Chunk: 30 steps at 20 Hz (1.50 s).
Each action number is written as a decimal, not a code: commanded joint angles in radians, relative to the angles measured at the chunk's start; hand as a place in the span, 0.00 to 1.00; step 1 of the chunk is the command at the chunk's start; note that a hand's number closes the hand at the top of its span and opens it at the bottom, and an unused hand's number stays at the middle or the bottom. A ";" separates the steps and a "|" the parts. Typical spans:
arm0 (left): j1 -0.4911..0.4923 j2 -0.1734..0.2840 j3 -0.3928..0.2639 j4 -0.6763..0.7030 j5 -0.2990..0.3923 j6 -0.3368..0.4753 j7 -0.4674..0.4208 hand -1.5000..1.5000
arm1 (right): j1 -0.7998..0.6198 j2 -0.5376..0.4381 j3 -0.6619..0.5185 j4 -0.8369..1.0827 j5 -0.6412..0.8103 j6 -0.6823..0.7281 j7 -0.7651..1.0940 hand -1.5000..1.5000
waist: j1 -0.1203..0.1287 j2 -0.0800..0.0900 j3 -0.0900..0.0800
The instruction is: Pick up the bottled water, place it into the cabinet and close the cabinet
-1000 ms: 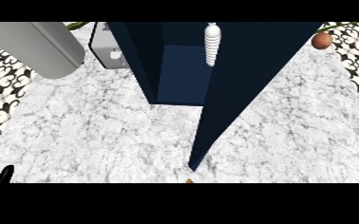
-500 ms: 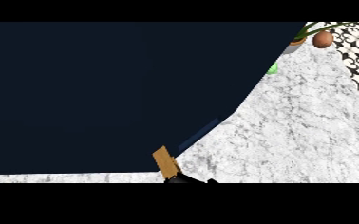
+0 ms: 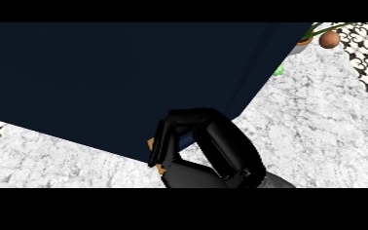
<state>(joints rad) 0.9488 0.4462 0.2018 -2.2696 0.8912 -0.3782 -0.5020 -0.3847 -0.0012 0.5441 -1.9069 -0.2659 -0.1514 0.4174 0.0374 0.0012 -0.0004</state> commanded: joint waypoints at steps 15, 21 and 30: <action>0.064 -0.047 0.243 0.040 0.203 -0.200 0.112 0.00 | -0.349 -0.064 -0.407 0.533 -0.232 0.325 -0.103 1.00 | -0.013 0.000 0.000; 0.122 -0.106 0.247 -0.008 0.203 -0.268 0.138 0.00 | -0.452 -0.057 -0.452 0.701 -0.226 0.380 -0.151 1.00 | 0.007 0.002 0.001; 0.030 -0.090 0.225 0.007 0.210 -0.197 0.194 0.00 | -0.533 -0.001 -0.382 0.722 -0.305 0.354 -0.109 1.00 | 0.011 0.006 0.000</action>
<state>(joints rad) 0.9926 0.3602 0.4373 -2.2512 1.0971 -0.5913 -0.3268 -0.7635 -0.0510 0.1541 -1.3154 -0.5381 0.2591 0.2842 0.0097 -0.0265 0.0279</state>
